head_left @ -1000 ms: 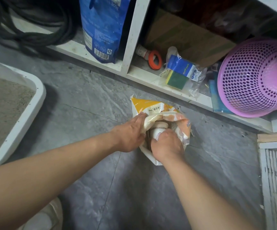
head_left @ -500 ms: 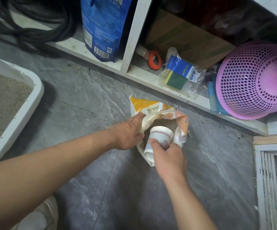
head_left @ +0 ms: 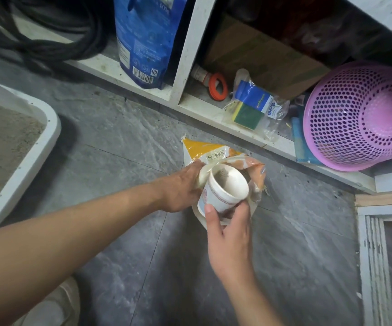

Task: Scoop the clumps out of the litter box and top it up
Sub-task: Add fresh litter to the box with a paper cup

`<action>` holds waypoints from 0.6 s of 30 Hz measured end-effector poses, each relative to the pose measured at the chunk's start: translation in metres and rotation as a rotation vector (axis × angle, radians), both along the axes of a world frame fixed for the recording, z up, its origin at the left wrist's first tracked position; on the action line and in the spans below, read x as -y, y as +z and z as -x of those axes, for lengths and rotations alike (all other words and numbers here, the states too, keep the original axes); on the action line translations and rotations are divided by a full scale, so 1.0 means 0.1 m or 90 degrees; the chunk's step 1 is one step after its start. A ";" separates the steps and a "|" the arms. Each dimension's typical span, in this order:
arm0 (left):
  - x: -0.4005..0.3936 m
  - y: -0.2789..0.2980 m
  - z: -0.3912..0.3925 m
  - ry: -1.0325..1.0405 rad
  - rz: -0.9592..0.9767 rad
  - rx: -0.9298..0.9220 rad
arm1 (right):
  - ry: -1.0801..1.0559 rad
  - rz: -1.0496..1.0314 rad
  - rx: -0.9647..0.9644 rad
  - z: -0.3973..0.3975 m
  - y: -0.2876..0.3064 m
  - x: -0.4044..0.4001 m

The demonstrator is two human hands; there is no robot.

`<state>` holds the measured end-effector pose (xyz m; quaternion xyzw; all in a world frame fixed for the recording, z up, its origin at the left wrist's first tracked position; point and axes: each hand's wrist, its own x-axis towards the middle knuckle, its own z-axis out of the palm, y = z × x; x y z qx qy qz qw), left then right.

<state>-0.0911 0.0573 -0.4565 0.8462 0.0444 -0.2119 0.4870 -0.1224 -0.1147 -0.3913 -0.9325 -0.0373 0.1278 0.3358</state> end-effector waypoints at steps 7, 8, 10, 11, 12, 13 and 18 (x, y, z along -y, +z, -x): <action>-0.26 0.10 0.23 0.064 0.070 0.069 | 0.133 0.003 0.057 -0.02 0.06 -0.19; -0.34 0.11 0.30 0.088 0.071 0.077 | 0.151 0.001 0.060 -0.03 0.08 -0.27; -0.56 0.10 0.47 0.130 0.027 0.080 | 0.186 -0.021 0.060 -0.03 0.15 -0.47; -0.70 0.08 0.56 0.148 -0.009 0.075 | 0.204 -0.035 0.057 -0.03 0.18 -0.59; -0.84 0.04 0.65 0.163 -0.037 0.072 | 0.221 -0.045 0.054 -0.03 0.21 -0.73; -0.99 0.02 0.74 0.175 -0.066 0.067 | 0.242 -0.053 0.060 -0.03 0.25 -0.88; -1.48 0.15 1.34 0.227 -0.256 0.091 | 0.395 -0.051 0.096 -0.04 0.41 -1.73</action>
